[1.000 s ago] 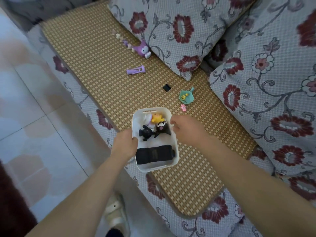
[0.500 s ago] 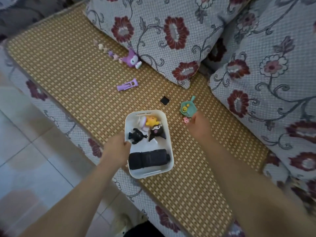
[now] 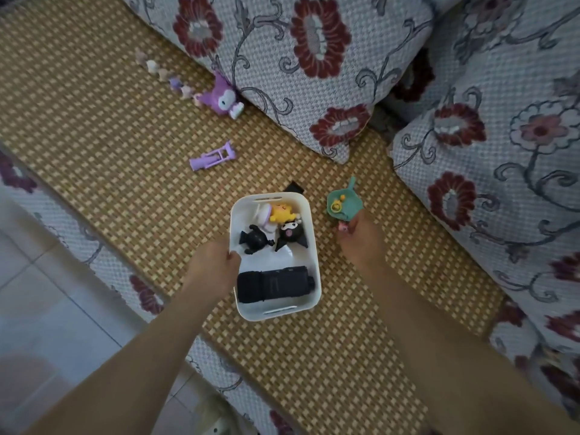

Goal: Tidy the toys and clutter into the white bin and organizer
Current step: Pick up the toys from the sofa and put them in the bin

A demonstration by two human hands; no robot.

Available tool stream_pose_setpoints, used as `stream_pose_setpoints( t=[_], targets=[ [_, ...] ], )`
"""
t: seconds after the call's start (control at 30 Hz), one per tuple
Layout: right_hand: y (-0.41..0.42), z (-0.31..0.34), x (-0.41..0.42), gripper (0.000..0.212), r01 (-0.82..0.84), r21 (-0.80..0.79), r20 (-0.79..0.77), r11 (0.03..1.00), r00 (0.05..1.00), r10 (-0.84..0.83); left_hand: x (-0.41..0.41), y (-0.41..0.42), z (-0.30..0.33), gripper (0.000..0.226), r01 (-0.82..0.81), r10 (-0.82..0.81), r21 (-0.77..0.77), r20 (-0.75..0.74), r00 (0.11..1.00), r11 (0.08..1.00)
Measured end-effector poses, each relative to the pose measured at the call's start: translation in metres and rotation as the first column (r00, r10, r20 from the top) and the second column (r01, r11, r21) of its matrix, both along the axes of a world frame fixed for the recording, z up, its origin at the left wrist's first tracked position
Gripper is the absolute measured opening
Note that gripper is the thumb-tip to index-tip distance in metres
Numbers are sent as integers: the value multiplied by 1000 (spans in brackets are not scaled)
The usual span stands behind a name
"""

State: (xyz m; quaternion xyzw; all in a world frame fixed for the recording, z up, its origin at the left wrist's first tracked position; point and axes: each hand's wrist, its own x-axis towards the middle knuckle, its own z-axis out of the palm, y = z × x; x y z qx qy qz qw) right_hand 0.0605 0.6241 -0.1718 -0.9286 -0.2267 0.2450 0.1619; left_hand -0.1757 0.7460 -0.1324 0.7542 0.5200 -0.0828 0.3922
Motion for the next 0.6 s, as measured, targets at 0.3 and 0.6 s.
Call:
stream_pose_setpoints(
  t=[0.3, 0.6],
  targets=[
    [24, 28, 32, 14, 17, 72, -90, 997, 996, -10, 15, 5, 10, 26, -23, 23, -11, -35, 999, 1000],
    [21, 33, 51, 14, 130, 159, -231, 979, 969, -91, 25, 4, 10, 28, -20, 19, -21, -41, 999, 1000]
  ],
)
